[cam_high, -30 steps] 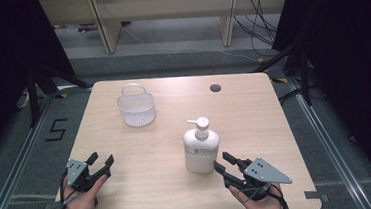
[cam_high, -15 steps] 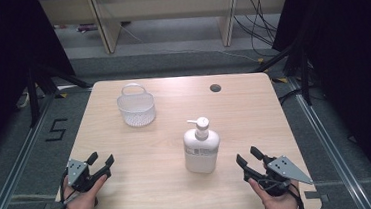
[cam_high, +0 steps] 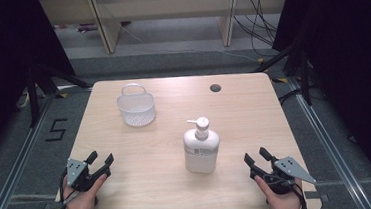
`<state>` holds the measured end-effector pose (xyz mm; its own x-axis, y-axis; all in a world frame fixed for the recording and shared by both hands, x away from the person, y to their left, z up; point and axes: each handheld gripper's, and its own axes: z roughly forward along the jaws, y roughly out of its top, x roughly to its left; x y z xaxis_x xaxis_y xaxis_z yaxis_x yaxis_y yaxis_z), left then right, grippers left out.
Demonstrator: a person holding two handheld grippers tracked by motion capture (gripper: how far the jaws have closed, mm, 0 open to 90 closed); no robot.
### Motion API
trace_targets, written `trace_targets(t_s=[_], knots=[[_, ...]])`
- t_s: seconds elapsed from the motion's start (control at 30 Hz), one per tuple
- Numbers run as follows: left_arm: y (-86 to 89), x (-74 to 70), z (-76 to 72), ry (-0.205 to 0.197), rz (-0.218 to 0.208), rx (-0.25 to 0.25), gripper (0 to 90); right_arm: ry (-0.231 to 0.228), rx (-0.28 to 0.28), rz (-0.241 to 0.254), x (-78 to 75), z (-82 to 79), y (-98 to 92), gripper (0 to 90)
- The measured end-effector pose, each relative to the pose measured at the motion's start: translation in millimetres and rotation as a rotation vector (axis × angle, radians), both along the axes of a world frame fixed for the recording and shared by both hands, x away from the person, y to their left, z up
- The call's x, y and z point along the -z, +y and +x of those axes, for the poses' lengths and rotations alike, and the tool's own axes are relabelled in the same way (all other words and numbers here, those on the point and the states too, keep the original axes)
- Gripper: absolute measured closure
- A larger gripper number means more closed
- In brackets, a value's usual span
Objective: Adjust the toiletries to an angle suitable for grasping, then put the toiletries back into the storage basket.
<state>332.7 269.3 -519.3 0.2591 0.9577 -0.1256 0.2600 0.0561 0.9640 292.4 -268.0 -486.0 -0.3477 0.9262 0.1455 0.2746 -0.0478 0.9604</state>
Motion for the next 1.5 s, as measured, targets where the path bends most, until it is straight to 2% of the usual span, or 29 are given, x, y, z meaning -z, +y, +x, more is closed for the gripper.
trace_targets(t_s=[0.03, 0.07, 0.13, 0.17, 0.2, 0.23, 0.33, 0.37, 0.4, 0.47, 0.5, 0.53, 0.57, 0.63, 0.67, 0.77, 0.8, 0.83, 0.9, 1.0, 1.03, 1.1, 1.13, 1.2, 1.27, 1.33, 1.5], knots=[[-0.9, -1.2, -0.1, -0.007, 0.004, 0.005, 35.3, 0.037, 0.019, 0.034, -0.3, -2.4, 0.9, 38.5], [-1.6, -1.3, 0.7, -0.020, 0.004, 0.009, 35.2, 0.005, 0.002, 0.001, 1.8, 0.5, -4.5, 38.0], [-3.2, -2.6, -0.6, -0.011, 0.011, 0.007, 35.1, 0.039, 0.039, 0.014, 2.7, -0.4, -5.8, 37.6], [-3.8, -2.8, -0.6, -0.013, 0.014, 0.009, 35.1, 0.016, 0.040, 0.012, 5.3, 1.4, -9.0, 37.6], [-4.4, -2.8, -0.6, -0.016, 0.013, 0.010, 35.1, 0.016, 0.040, 0.012, 5.3, 1.4, -9.0, 37.6], [-5.0, -3.1, -0.6, -0.017, 0.016, 0.013, 35.1, 0.039, 0.055, 0.010, 5.1, 0.0, -10.6, 37.6], [-6.9, -4.7, -0.8, -0.028, 0.017, 0.022, 34.9, 0.049, 0.059, 0.016, 6.1, -1.0, -12.1, 37.6], [-6.9, -4.7, -0.8, -0.028, 0.017, 0.022, 34.7, 0.034, 0.052, 0.008, 6.9, -0.1, -13.1, 37.6], [-7.5, -6.1, -1.8, -0.023, 0.023, 0.021, 34.7, 0.034, 0.052, 0.008, 6.9, -0.1, -13.1, 37.6], [-9.1, -8.5, -2.9, -0.040, 0.020, 0.026, 34.4, 0.040, 0.065, -0.005, 6.6, -1.3, -13.7, 37.6], [-10.1, -9.9, -4.3, -0.038, 0.021, 0.024, 34.3, 0.048, 0.064, 0.017, 6.7, -1.2, -12.1, 37.6], [-11.4, -10.6, -4.5, -0.051, 0.016, 0.033, 34.2, 0.044, 0.066, 0.013, 6.9, -0.6, -12.4, 37.6], [-12.7, -12.5, -6.4, -0.041, 0.022, 0.034, 34.1, 0.019, 0.046, 0.027, 8.3, 1.7, -12.1, 37.3], [-15.7, -14.6, -7.0, -0.051, 0.020, 0.042, 34.0, 0.003, 0.057, -0.008, 9.1, 2.8, -13.8, 36.0], [-17.0, -16.1, -8.1, -0.044, 0.020, 0.041, 33.9, 0.008, 0.073, -0.032, 10.0, 3.8, -16.0, 35.0], [-24.5, -21.2, -9.8, -0.048, 0.018, 0.052, 34.0, 0.024, 0.074, -0.014, 11.6, 5.1, -17.0, 34.7], [-28.5, -23.1, -10.7, -0.047, 0.020, 0.063, 34.1, 0.004, 0.086, -0.024, 13.2, 7.2, -17.7, 34.8], [-31.3, -24.0, -11.3, -0.049, 0.017, 0.073, 34.1, 0.023, 0.089, -0.040, 12.3, 5.7, -19.2, 34.8], [-38.8, -26.6, -12.5, -0.047, 0.015, 0.093, 34.3, 0.006, 0.080, -0.001, 13.3, 6.0, -19.4, 35.0], [-55.1, -34.1, -17.0, -0.049, 0.016, 0.134, 35.0, 0.030, 0.101, -0.021, 11.4, 4.5, -22.1, 35.9], [-61.2, -36.6, -18.6, -0.052, 0.014, 0.148, 35.5, 0.018, 0.097, 0.007, 12.2, 5.5, -22.4, 37.6], [-72.0, -41.2, -21.5, -0.059, 0.014, 0.172, 35.6, 0.016, 0.101, 0.001, 12.9, 6.6, -22.5, 37.8], [-80.5, -44.4, -23.7, -0.068, 0.006, 0.191, 35.8, 0.015, 0.107, -0.028, 12.8, 6.2, -23.8, 38.4], [-91.3, -49.1, -26.4, -0.085, 0.005, 0.224, 36.0, 0.016, 0.108, -0.021, 12.8, 7.0, -22.1, 39.0], [-102.7, -56.1, -31.5, -0.081, 0.013, 0.242, 36.5, 0.038, 0.107, -0.025, 12.0, 5.3, -18.6, 39.8], [-115.3, -63.4, -35.1, -0.092, 0.000, 0.269, 36.8, 0.057, 0.119, -0.039, 11.8, 3.3, -17.2, 40.1], [-141.4, -79.4, -43.8, -0.131, 0.015, 0.329, 37.3, 0.044, 0.117, -0.035, 12.9, 2.2, -15.7, 40.3]])
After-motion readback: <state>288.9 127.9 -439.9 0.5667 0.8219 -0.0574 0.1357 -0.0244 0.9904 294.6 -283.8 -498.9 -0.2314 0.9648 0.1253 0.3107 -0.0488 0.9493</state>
